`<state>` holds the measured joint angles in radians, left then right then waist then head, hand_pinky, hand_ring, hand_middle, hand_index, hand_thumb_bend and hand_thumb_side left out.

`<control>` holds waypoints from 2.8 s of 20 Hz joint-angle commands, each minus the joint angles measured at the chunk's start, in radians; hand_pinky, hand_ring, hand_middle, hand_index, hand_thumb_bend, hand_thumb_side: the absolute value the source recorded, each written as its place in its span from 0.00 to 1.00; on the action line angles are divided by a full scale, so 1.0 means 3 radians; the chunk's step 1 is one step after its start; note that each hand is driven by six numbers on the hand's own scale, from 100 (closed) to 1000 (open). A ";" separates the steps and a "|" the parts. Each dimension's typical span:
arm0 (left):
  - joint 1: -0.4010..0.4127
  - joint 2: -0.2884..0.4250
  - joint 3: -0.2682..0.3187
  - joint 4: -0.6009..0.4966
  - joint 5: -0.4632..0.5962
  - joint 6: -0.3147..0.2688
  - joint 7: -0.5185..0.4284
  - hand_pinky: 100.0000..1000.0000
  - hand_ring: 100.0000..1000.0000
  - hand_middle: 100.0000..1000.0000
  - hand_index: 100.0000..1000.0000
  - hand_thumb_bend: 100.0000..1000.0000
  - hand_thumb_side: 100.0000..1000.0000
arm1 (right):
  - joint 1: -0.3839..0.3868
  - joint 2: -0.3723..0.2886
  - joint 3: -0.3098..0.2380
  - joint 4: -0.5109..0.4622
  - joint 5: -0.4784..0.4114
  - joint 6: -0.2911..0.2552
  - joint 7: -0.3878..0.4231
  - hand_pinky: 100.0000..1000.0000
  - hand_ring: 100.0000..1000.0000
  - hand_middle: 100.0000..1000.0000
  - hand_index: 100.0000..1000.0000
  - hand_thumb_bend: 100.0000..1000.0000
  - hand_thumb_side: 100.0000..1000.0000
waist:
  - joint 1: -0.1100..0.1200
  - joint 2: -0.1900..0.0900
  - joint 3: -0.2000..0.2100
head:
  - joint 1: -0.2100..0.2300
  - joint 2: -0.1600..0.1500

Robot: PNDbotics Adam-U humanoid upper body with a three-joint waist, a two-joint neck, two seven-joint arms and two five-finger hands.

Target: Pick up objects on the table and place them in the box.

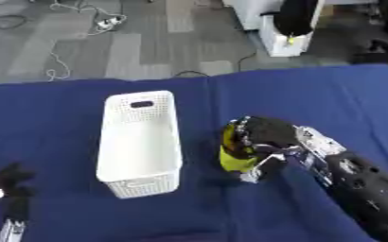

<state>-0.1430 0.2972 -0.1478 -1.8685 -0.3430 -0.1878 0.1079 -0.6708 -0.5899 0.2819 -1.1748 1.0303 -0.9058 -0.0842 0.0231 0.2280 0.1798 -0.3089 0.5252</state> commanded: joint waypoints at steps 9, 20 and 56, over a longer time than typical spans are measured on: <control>-0.0013 0.0006 -0.0007 -0.0070 0.0020 -0.0002 -0.0004 0.87 0.63 0.70 0.93 0.00 0.82 | 0.0004 -0.0064 0.0037 -0.0165 -0.0246 -0.0004 0.0146 0.00 0.00 0.00 0.00 0.19 0.47 | 0.0000 -0.0078 -0.0015 | -0.0035 -0.0038; -0.0009 0.0001 -0.0007 -0.0069 0.0019 -0.0002 -0.0004 0.87 0.63 0.70 0.93 0.00 0.82 | 0.0016 -0.0078 0.0045 -0.0382 -0.0883 -0.0004 0.0374 0.00 0.00 0.00 0.00 0.11 0.46 | 0.0009 -0.0075 -0.0017 | -0.0033 -0.0049; 0.0127 -0.0031 -0.0024 -0.0028 0.0001 -0.0018 -0.0030 0.86 0.63 0.69 0.93 0.00 0.84 | -0.0487 -0.0173 -0.0299 -0.0935 -0.3768 -0.0004 0.2517 0.00 0.00 0.00 0.00 0.07 0.42 | 0.0007 -0.0033 0.0192 | -0.0204 -0.0222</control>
<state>-0.0953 0.2807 -0.1537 -1.8611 -0.3441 -0.1908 0.1034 -0.7905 -0.6158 0.2013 -1.4428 -0.0876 -0.6747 0.4298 0.0224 0.2339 0.2408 -0.3535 0.4756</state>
